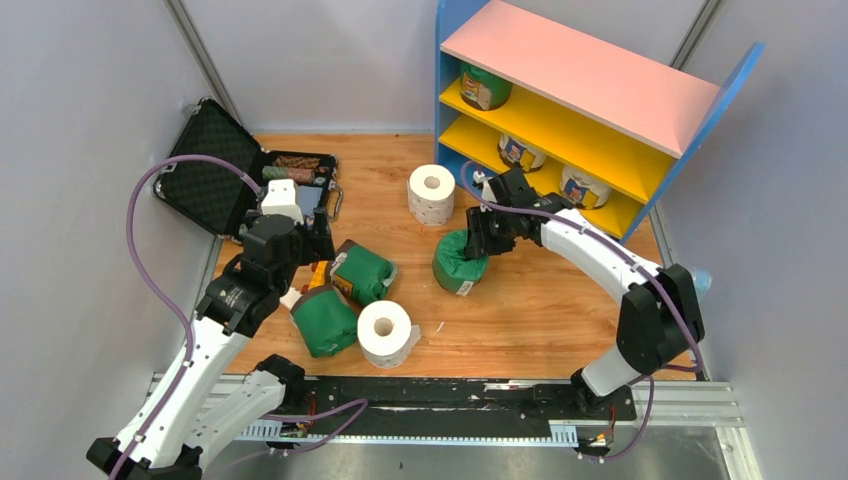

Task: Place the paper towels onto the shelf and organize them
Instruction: Adjust the paper towel at the center of the board.

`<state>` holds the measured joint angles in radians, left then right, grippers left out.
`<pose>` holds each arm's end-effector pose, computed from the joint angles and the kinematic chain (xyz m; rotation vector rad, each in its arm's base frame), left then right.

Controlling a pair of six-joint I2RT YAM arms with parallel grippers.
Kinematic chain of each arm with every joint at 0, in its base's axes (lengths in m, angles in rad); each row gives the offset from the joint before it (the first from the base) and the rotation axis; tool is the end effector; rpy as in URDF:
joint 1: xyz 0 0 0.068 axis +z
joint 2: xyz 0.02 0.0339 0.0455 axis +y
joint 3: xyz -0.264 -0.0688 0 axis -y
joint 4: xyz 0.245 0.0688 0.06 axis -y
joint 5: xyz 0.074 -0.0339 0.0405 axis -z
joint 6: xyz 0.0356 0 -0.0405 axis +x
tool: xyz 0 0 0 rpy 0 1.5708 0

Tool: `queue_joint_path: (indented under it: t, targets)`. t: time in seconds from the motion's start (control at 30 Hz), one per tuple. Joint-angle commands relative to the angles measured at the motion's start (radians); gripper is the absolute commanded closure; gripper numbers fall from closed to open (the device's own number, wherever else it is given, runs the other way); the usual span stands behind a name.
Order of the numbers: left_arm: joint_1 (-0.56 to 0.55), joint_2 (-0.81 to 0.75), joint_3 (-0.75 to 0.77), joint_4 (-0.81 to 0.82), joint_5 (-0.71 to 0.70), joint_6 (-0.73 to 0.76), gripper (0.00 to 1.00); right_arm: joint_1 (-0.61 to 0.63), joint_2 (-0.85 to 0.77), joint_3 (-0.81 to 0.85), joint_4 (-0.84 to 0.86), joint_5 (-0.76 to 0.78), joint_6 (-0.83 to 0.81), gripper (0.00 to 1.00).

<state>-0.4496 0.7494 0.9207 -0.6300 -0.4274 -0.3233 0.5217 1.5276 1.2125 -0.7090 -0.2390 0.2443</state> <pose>0.1445 -0.0533 0.3471 -0.1407 1.9811 -0.0654 0.2703 0.1651 0.2656 -0.4572 2.6262 0.5759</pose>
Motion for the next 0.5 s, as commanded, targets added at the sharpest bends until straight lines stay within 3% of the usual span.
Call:
queue_joint_path:
  t: [0.0, 0.13, 0.47]
  targets:
    - [0.005, 0.001, -0.003, 0.029, -0.005, 0.013, 0.0, -0.009, 0.053, 0.045, 0.01, -0.045, 0.038, 0.61]
    - [0.005, 0.002, -0.003, 0.029, -0.003, 0.013, 0.0, -0.011, 0.079, 0.068, -0.011, -0.028, 0.038, 0.58]
    - [0.005, 0.0, -0.002, 0.028, 0.001, 0.013, 0.0, -0.003, -0.046, 0.121, -0.083, 0.107, 0.084, 0.27]
